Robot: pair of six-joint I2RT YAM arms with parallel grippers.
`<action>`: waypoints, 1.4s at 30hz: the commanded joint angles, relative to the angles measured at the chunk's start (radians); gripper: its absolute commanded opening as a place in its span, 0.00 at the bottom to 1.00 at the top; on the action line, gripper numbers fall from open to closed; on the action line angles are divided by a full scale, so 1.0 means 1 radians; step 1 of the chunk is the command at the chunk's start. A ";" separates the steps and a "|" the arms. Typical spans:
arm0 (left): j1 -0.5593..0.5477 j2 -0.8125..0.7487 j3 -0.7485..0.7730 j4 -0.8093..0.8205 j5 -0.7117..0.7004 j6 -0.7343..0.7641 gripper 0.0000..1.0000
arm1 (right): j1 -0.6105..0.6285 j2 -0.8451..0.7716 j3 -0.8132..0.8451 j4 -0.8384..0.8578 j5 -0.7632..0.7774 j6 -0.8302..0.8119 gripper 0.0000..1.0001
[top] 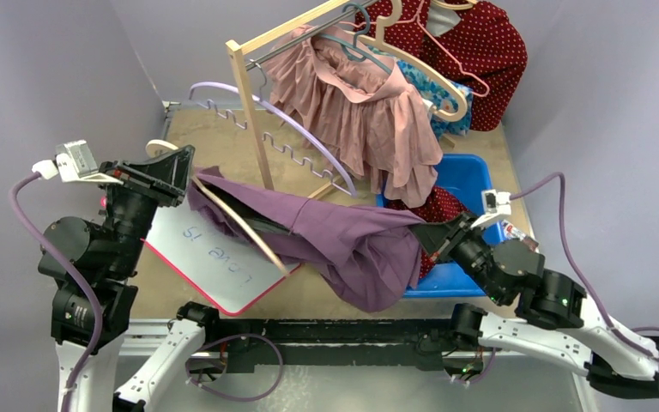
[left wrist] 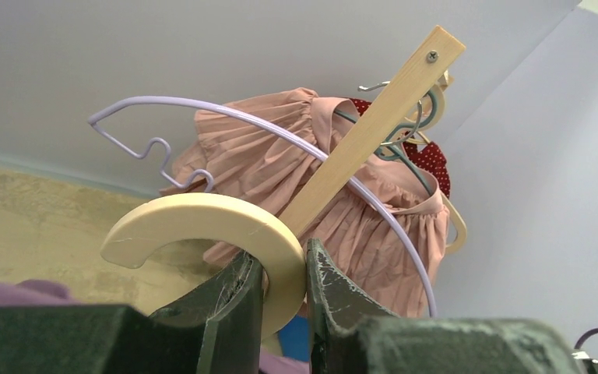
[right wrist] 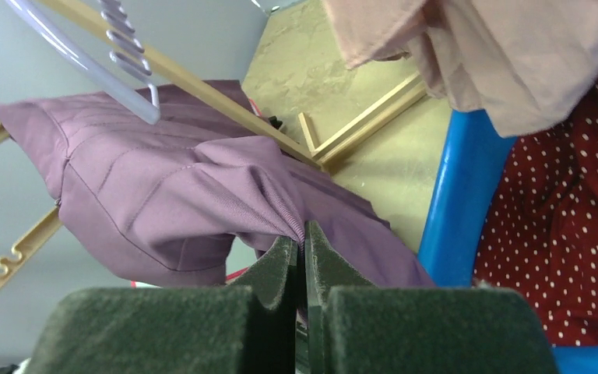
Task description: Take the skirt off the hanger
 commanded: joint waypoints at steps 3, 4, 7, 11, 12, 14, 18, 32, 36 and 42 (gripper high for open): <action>0.012 0.014 -0.097 0.290 0.076 -0.094 0.00 | -0.005 0.159 0.021 0.224 -0.065 -0.193 0.00; 0.013 0.016 -0.121 0.330 0.098 -0.128 0.00 | -0.006 0.197 0.030 0.239 -0.072 -0.203 0.00; 0.013 0.019 -0.184 0.405 0.158 -0.214 0.00 | -0.006 0.266 0.046 0.310 -0.087 -0.246 0.00; 0.012 0.025 -0.223 0.532 0.260 -0.299 0.00 | -0.006 0.341 0.056 0.410 -0.083 -0.292 0.00; 0.013 0.026 -0.229 0.571 0.290 -0.319 0.00 | -0.006 0.358 0.057 0.423 -0.077 -0.298 0.00; 0.013 0.026 -0.233 0.648 0.345 -0.351 0.00 | -0.006 0.393 0.081 0.436 -0.071 -0.305 0.00; 0.012 0.027 -0.202 0.757 0.438 -0.388 0.00 | -0.006 0.432 0.097 0.475 -0.074 -0.323 0.00; 0.013 0.009 -0.130 0.866 0.529 -0.434 0.00 | -0.005 0.423 0.091 0.494 -0.048 -0.349 0.00; 0.012 0.003 -0.179 0.851 0.508 -0.441 0.00 | -0.006 0.478 0.114 0.577 -0.092 -0.362 0.00; 0.014 -0.015 -0.230 0.768 0.481 -0.395 0.00 | -0.006 0.548 0.173 0.602 -0.103 -0.400 0.00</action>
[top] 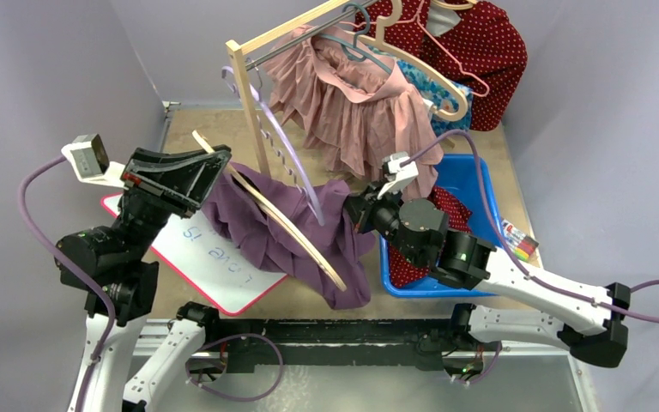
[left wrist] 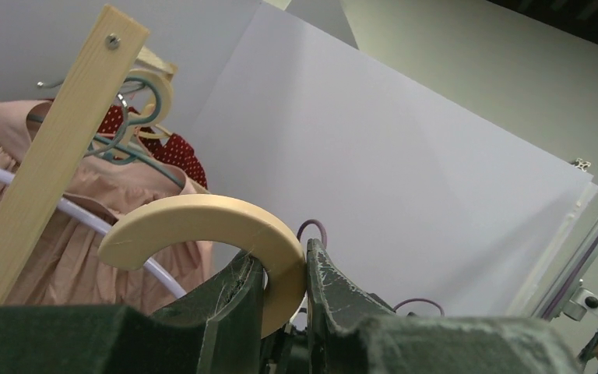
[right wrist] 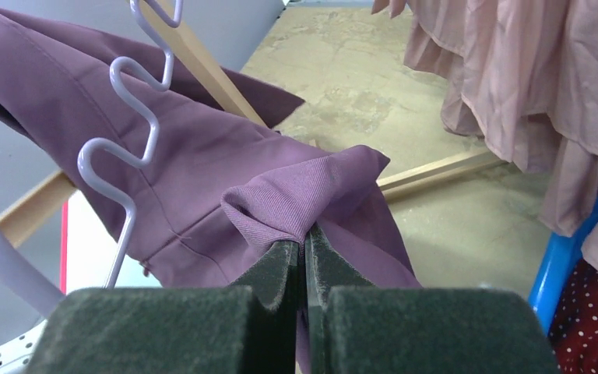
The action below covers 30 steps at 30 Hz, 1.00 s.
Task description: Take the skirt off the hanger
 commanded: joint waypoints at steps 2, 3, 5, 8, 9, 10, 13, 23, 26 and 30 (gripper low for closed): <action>0.006 -0.010 0.004 0.037 -0.027 0.036 0.00 | -0.005 0.017 0.074 0.126 0.014 -0.042 0.00; 0.006 -0.008 0.001 0.043 -0.026 0.028 0.00 | -0.005 0.021 0.073 0.139 0.014 -0.046 0.00; 0.005 -0.002 -0.017 0.082 -0.021 -0.007 0.00 | -0.005 0.034 0.080 0.152 0.009 -0.052 0.00; 0.005 0.003 -0.051 0.181 -0.008 -0.086 0.00 | -0.005 0.061 0.091 0.153 0.021 -0.057 0.00; 0.005 0.004 -0.062 0.217 -0.007 -0.114 0.00 | -0.005 0.070 0.090 0.158 0.023 -0.058 0.00; 0.005 0.006 -0.071 0.268 -0.009 -0.152 0.00 | -0.005 0.082 0.091 0.165 0.021 -0.058 0.00; 0.005 0.019 -0.096 0.423 -0.024 -0.288 0.00 | -0.008 0.119 0.094 0.182 0.013 -0.061 0.00; 0.005 -0.024 -0.075 0.317 -0.182 -0.340 0.00 | -0.190 0.231 0.101 0.173 -0.184 -0.014 0.00; 0.005 -0.035 -0.055 0.234 -0.224 -0.302 0.00 | -0.198 0.257 0.125 0.135 -0.179 -0.044 0.00; 0.006 -0.035 -0.026 0.160 -0.273 -0.283 0.00 | -0.206 0.270 0.144 0.127 -0.162 -0.074 0.00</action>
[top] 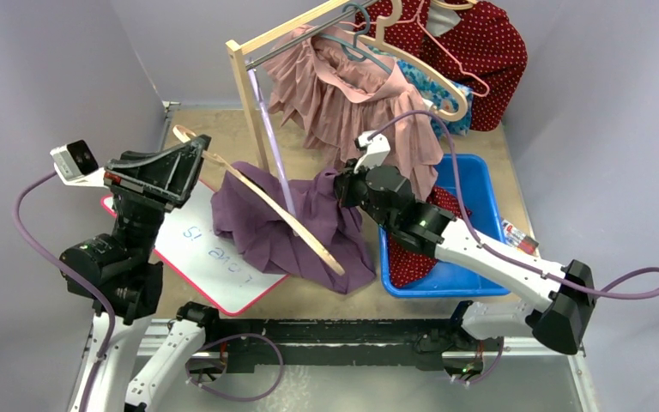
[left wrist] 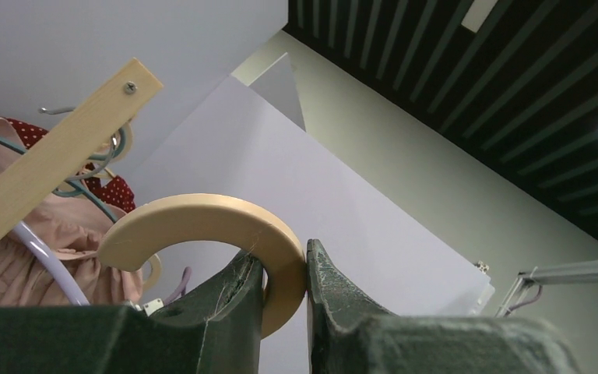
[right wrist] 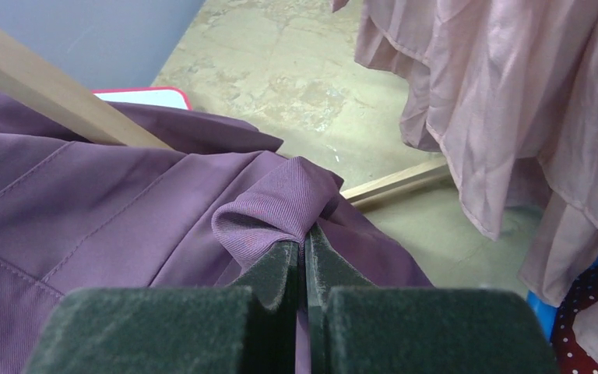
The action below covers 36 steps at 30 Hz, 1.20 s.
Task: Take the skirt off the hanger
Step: Remove the skirt from the hanger, then place the skirt in the bin.
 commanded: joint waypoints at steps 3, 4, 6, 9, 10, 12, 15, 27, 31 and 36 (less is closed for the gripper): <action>0.005 -0.008 0.082 -0.069 -0.154 0.031 0.00 | -0.007 0.037 0.113 0.056 -0.047 -0.053 0.00; 0.005 -0.009 0.079 -0.088 -0.178 0.032 0.00 | -0.007 0.059 0.131 0.057 -0.072 -0.054 0.00; 0.005 -0.004 0.075 -0.111 -0.214 0.023 0.00 | -0.007 0.115 0.159 0.071 -0.129 -0.040 0.00; 0.005 0.034 0.094 -0.094 -0.219 -0.017 0.00 | -0.007 0.171 0.171 0.123 -0.219 0.005 0.00; 0.005 0.048 0.104 -0.072 -0.212 -0.036 0.00 | -0.007 0.184 0.168 0.152 -0.231 0.024 0.00; 0.005 0.073 0.125 -0.037 -0.196 -0.070 0.00 | -0.008 0.213 0.152 0.208 -0.265 0.055 0.00; 0.006 0.088 0.172 -0.044 -0.196 -0.067 0.00 | -0.007 0.258 0.155 0.233 -0.307 0.074 0.00; 0.005 0.076 0.309 -0.139 -0.232 -0.049 0.00 | -0.021 0.219 0.130 0.205 -0.242 0.056 0.00; 0.005 0.074 0.342 -0.217 -0.249 0.029 0.00 | -0.021 0.192 0.129 0.173 -0.239 0.046 0.00; 0.006 0.054 0.354 -0.397 -0.306 0.218 0.00 | -0.021 0.078 0.077 0.106 -0.219 0.033 0.00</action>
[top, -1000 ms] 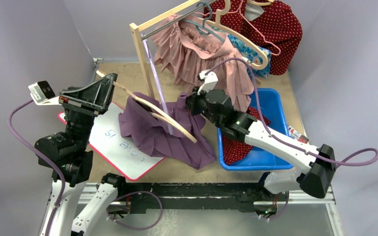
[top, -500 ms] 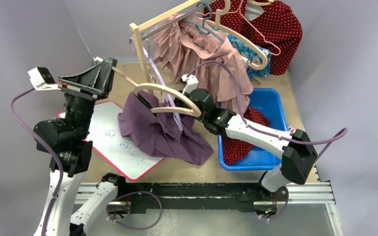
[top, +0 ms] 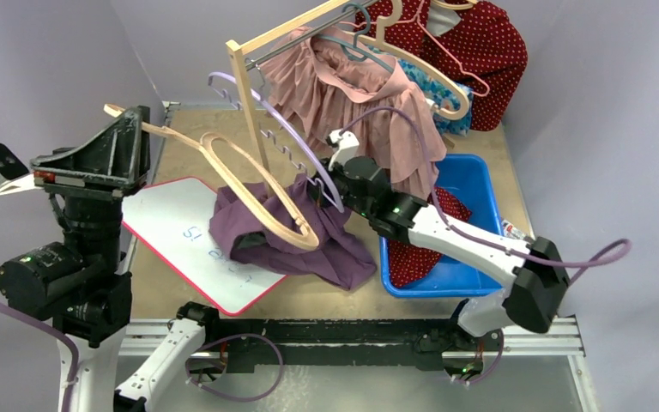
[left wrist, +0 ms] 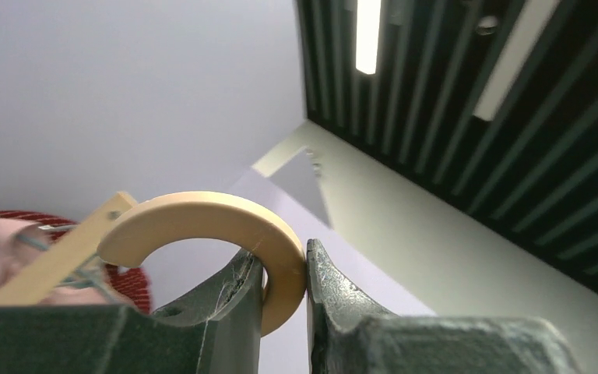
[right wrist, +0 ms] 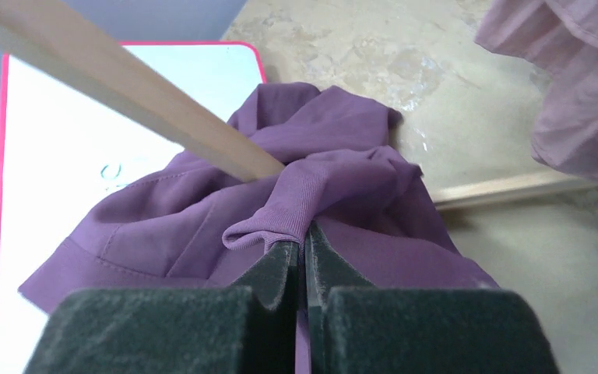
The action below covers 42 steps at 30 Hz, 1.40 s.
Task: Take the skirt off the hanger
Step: Place the skirt in the bin.
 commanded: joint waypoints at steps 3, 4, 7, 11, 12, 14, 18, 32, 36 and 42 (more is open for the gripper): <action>0.006 -0.030 0.037 -0.281 -0.126 0.296 0.00 | -0.002 -0.257 -0.052 -0.070 0.062 -0.034 0.00; 0.006 -0.038 0.047 -0.323 -0.152 0.340 0.00 | -0.002 -0.294 -0.057 -0.099 0.080 -0.038 0.00; 0.005 -0.067 0.066 -0.421 -0.227 0.450 0.00 | -0.003 -0.409 -0.063 -0.189 0.137 -0.060 0.00; 0.005 -0.103 0.098 -0.507 -0.326 0.568 0.00 | -0.002 -0.531 -0.007 -0.318 0.226 -0.102 0.00; 0.005 -0.110 0.096 -0.513 -0.341 0.584 0.00 | -0.003 -0.554 0.026 -0.359 0.255 -0.120 0.00; 0.005 -0.118 0.096 -0.523 -0.353 0.613 0.00 | -0.003 -0.575 0.115 -0.445 0.336 -0.156 0.00; 0.005 -0.117 0.085 -0.530 -0.347 0.639 0.00 | -0.002 -0.599 0.275 -0.518 0.469 -0.255 0.00; -0.005 -0.094 0.092 -0.519 -0.307 0.671 0.00 | -0.002 -0.391 0.764 -0.378 0.748 -0.715 0.00; -0.006 -0.094 0.085 -0.514 -0.308 0.671 0.00 | -0.003 -0.442 0.817 -0.332 0.794 -0.823 0.00; -0.006 -0.072 0.079 -0.502 -0.298 0.664 0.00 | -0.003 -0.540 0.794 -0.272 0.857 -0.897 0.00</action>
